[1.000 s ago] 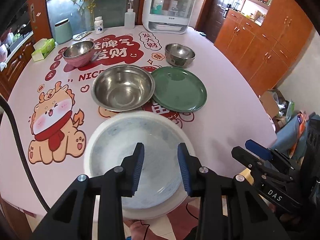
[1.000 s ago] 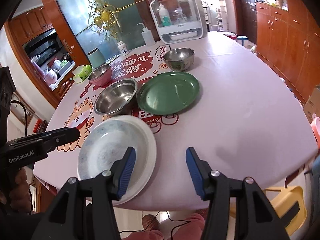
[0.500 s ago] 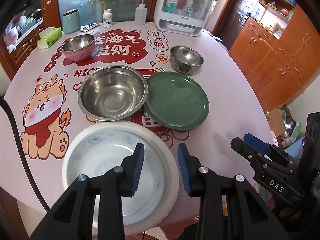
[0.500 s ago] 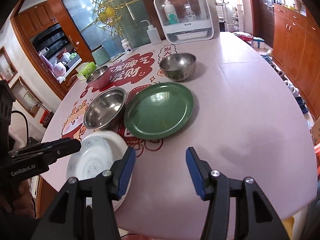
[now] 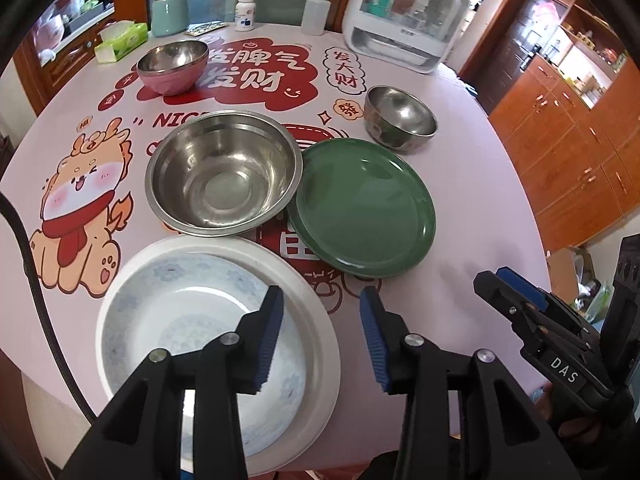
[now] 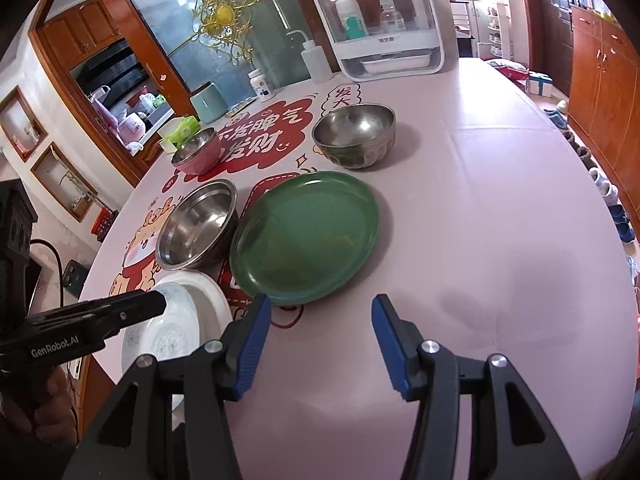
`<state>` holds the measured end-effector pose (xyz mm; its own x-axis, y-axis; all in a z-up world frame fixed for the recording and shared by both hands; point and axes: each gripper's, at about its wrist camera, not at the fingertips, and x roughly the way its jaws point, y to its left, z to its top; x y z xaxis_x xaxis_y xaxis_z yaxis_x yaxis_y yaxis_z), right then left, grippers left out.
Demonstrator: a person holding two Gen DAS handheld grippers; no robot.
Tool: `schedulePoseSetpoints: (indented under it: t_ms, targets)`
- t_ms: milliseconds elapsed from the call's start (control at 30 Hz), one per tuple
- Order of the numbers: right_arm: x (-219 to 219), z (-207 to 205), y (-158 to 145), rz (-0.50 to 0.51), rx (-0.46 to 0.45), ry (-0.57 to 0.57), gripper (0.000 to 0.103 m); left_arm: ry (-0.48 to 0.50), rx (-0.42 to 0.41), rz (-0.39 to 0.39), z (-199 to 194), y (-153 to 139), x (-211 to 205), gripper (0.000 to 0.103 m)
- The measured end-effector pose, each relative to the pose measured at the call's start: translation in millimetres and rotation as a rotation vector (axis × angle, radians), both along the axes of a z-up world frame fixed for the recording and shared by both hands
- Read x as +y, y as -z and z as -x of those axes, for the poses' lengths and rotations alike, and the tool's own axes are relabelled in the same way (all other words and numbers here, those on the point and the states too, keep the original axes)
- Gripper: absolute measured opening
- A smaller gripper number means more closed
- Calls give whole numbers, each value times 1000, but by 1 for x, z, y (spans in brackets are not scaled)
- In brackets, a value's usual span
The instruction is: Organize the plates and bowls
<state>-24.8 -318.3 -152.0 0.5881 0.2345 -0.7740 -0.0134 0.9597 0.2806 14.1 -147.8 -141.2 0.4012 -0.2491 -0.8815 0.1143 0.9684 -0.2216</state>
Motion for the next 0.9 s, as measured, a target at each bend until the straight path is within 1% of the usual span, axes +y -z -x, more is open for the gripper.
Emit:
schedulePoseSetpoints:
  t_ms: [100, 200, 400, 567, 900]
  targets:
    - [-8, -10, 2, -8, 9, -6, 53, -16, 13, 4, -7, 5, -4, 43]
    - [-16, -21, 5, -23, 16, -7, 53, -27, 26, 14, -16, 11, -9, 48]
    - [-30, -44, 14, -55, 36, -6, 53, -67, 60, 30, -33, 27, -17, 48]
    - [-38, -62, 22, -89, 60, -13, 52, -100, 107, 63, -47, 43, -18, 48]
    - [-44, -87, 47, -141, 121, -38, 52, -182, 177, 79, -67, 71, -14, 49]
